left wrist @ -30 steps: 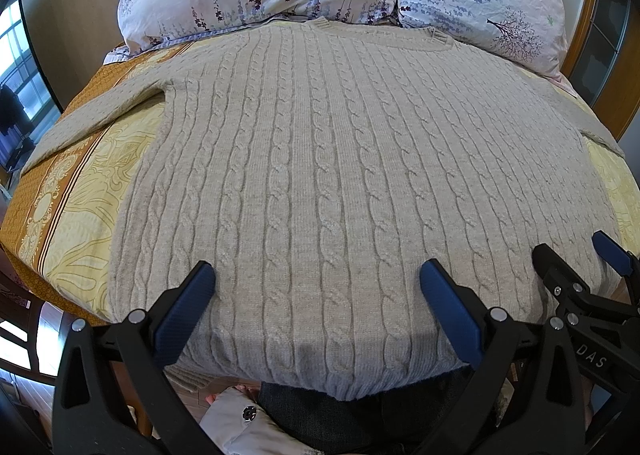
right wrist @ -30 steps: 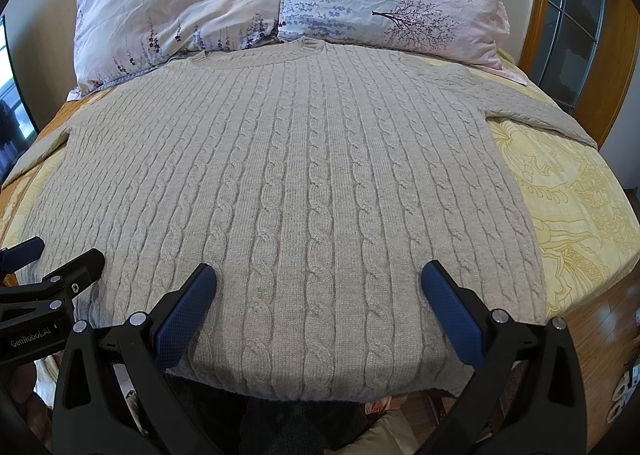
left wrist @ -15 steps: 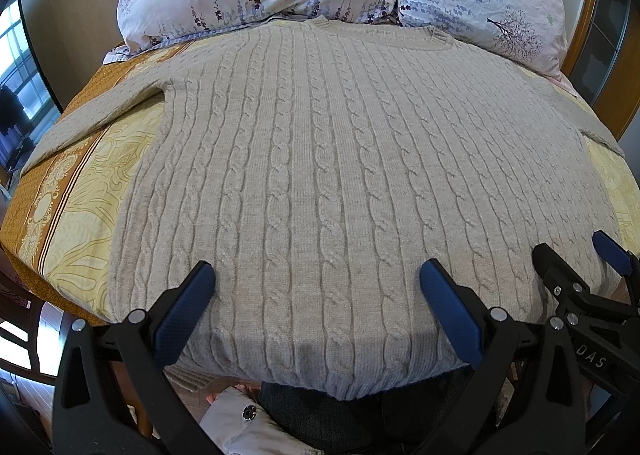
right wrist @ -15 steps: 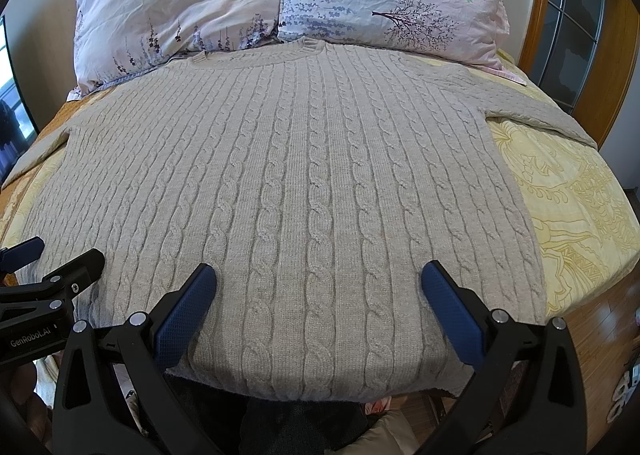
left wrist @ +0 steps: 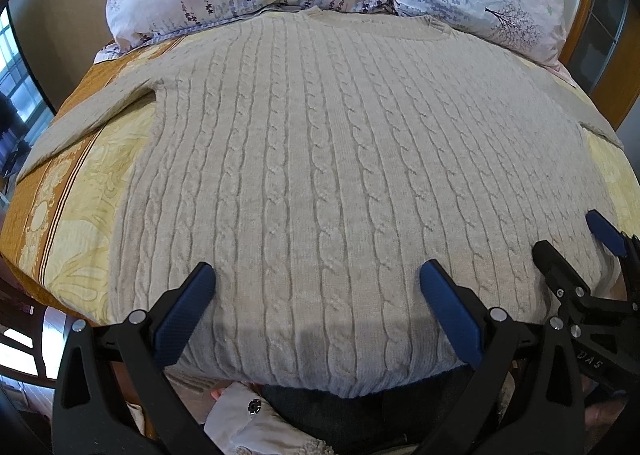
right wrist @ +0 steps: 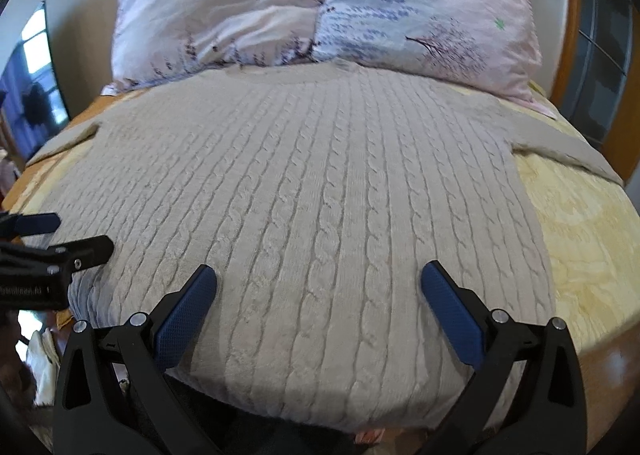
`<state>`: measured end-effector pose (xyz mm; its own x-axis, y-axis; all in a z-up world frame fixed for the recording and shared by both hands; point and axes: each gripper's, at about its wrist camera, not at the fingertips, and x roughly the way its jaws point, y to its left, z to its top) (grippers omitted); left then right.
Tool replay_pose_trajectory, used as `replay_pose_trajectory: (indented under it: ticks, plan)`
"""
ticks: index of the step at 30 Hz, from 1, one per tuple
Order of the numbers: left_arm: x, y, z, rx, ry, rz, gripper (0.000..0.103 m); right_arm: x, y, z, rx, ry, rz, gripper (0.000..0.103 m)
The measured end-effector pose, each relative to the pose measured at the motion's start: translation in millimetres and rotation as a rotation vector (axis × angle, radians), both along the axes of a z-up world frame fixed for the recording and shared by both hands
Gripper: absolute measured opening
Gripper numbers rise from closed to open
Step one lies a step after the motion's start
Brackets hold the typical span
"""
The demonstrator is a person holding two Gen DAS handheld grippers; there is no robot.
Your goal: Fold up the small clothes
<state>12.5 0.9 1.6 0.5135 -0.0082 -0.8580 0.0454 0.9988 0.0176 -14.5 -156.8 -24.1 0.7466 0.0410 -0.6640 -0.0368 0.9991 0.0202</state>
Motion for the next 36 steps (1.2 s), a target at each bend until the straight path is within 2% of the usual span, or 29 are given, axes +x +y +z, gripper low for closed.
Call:
replay_pose_trajectory:
  ticks: [4,7,10,12,15,19,20,23,29,34,36]
  plan:
    - [8.7,-1.4,0.9,0.013,-0.025,-0.024,0.101,9.7,-15.7,6.0,0.049,0.016,0.002,0.102]
    - [21.8,-4.0,4.7,0.039,-0.046,-0.055,0.101,27.3,-60.4,25.3,0.183,-0.001,-0.072,0.101]
    - [39.6,-2.2,8.9,0.028,-0.045,-0.077,0.101,48.0,-127.0,43.3,0.33,-0.021,-0.21,0.089]
    - [52.7,2.5,13.4,-0.006,-0.049,-0.086,0.101,62.3,-178.4,47.0,0.43,-0.02,-0.333,0.075]
    - [71.2,10.6,23.6,-0.06,-0.075,-0.096,0.101,81.7,-246.7,37.3,0.572,0.019,-0.501,0.061]
    - [87.3,15.7,38.8,-0.102,-0.149,-0.123,0.101,93.3,-308.6,14.1,0.746,0.063,-0.679,0.055]
    - [92.5,16.3,42.1,-0.104,-0.17,-0.134,0.101,95.7,-320.9,8.2,0.778,0.072,-0.714,0.049]
    - [106.9,15.7,47.2,-0.101,-0.189,-0.146,0.101,100.5,-334.7,8.0,0.797,0.05,-0.756,0.048]
    - [134.8,18.1,44.9,-0.133,-0.161,-0.143,0.101,107.6,-357.0,7.4,0.806,0.009,-0.815,0.041]
    - [145.8,23.0,37.5,-0.183,-0.126,-0.138,0.101,103.3,-371.4,4.6,0.783,-0.028,-0.86,0.029]
    - [149.4,25.4,35.3,-0.203,-0.114,-0.143,0.101,105.1,-372.0,4.8,0.75,-0.025,-0.869,0.02]
